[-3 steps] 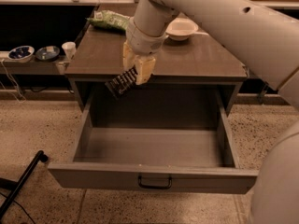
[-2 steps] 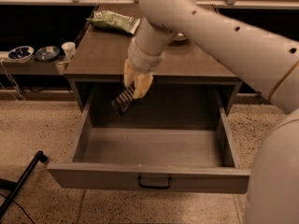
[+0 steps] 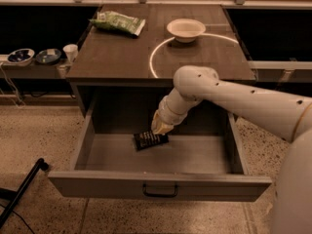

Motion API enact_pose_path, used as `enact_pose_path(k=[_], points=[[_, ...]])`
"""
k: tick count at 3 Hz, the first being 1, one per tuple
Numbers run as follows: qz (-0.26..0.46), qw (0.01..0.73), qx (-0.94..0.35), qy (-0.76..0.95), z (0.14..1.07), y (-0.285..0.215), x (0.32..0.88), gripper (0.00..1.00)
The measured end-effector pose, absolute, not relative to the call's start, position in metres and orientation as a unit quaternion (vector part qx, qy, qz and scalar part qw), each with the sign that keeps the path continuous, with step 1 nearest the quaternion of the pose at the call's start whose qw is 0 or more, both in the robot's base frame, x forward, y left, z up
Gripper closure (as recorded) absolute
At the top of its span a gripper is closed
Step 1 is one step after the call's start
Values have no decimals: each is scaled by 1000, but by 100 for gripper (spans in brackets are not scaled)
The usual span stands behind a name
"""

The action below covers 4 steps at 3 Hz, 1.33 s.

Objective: Place rxbar chocolate into top drawer

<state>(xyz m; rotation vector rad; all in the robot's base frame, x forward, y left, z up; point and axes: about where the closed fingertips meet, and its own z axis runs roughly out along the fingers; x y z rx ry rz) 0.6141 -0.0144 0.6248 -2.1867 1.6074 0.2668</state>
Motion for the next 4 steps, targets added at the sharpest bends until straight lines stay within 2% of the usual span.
enact_pose_path(k=[1, 4], points=[[93, 227, -772, 586, 600, -13, 630, 81], [93, 227, -772, 586, 600, -13, 630, 12]])
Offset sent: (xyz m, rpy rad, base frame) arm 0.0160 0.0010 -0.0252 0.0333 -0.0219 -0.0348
